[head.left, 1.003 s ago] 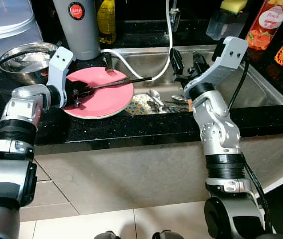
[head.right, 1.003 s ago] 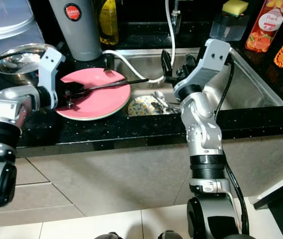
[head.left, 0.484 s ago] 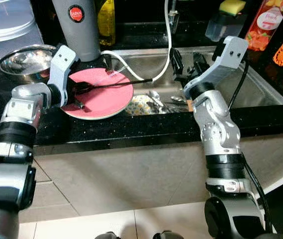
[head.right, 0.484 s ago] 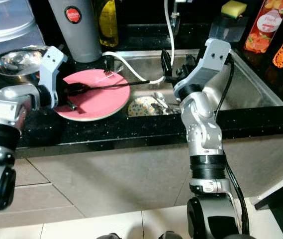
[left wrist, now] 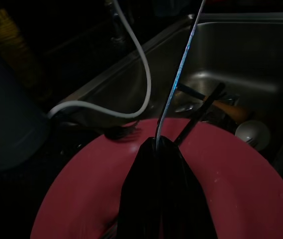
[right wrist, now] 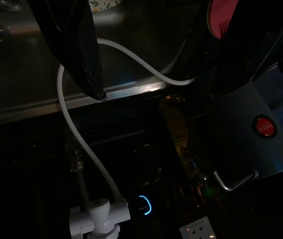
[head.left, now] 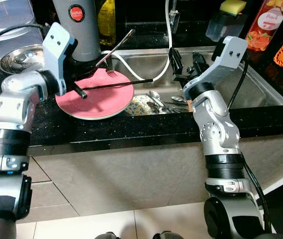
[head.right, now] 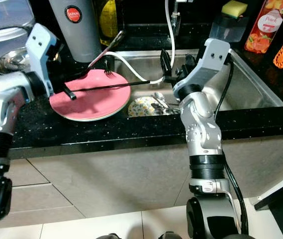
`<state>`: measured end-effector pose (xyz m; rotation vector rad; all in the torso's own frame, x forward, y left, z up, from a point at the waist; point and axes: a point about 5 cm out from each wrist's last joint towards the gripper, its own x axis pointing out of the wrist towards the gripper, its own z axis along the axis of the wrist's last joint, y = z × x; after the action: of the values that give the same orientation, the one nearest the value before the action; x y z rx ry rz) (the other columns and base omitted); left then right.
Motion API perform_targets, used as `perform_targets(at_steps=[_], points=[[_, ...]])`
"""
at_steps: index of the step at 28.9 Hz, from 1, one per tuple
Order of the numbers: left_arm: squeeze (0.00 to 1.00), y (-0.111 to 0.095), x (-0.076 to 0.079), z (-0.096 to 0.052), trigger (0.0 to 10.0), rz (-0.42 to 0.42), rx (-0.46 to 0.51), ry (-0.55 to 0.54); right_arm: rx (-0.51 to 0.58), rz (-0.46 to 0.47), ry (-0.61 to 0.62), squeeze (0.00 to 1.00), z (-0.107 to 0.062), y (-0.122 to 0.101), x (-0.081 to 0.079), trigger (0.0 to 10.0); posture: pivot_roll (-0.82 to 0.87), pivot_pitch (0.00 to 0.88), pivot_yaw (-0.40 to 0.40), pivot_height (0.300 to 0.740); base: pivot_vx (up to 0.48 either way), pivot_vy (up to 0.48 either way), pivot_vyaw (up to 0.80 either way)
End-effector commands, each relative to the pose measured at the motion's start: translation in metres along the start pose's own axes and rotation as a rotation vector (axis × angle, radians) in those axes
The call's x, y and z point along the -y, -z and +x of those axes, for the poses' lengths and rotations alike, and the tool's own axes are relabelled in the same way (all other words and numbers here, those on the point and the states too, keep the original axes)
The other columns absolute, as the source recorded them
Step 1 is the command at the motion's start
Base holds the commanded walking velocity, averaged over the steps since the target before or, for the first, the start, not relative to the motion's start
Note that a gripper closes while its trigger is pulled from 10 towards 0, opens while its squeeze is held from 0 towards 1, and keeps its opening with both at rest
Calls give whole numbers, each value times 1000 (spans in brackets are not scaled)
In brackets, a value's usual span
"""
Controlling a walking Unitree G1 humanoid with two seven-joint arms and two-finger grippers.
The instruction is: Kitchen organization
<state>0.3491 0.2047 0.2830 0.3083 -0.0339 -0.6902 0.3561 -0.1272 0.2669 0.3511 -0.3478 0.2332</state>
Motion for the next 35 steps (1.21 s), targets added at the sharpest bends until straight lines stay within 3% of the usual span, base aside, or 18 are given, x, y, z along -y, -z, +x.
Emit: perform_targets(at_steps=[1,2,3,6,10,17,29,35], points=[[0,-12,-1,-8,10000,39,24,-17,13,14,-27,0,1,-3,-5,10000,71,18,-21,740,0,0,0],[0,-12,2,-7,10000,60,18,-14,21,69,-69,0,0,-5,-10,10000,71,18,-21,740,0,0,0],[0,-12,2,-7,10000,60,18,-14,21,69,-69,0,0,-5,-10,10000,71,18,-21,740,0,0,0],[0,-9,11,-2,10000,75,3,-15,74,204,-301,0,-8,-21,-40,10000,71,19,-17,740,0,0,0],[0,-12,18,8,10000,84,18,0,68,273,-404,0,-13,-25,-57,10000,67,20,-14,740,0,0,0],[0,-25,35,27,10000,94,64,47,53,323,-421,0,-11,-22,-69,10000,63,27,-12,740,0,0,0],[0,-38,45,31,10000,116,108,54,-27,305,-361,0,-9,-7,-67,10000,65,31,-11,740,0,0,0],[0,-32,53,35,10000,111,92,86,-18,335,-374,0,-8,-10,-70,10000,65,31,-12,740,0,0,0]])
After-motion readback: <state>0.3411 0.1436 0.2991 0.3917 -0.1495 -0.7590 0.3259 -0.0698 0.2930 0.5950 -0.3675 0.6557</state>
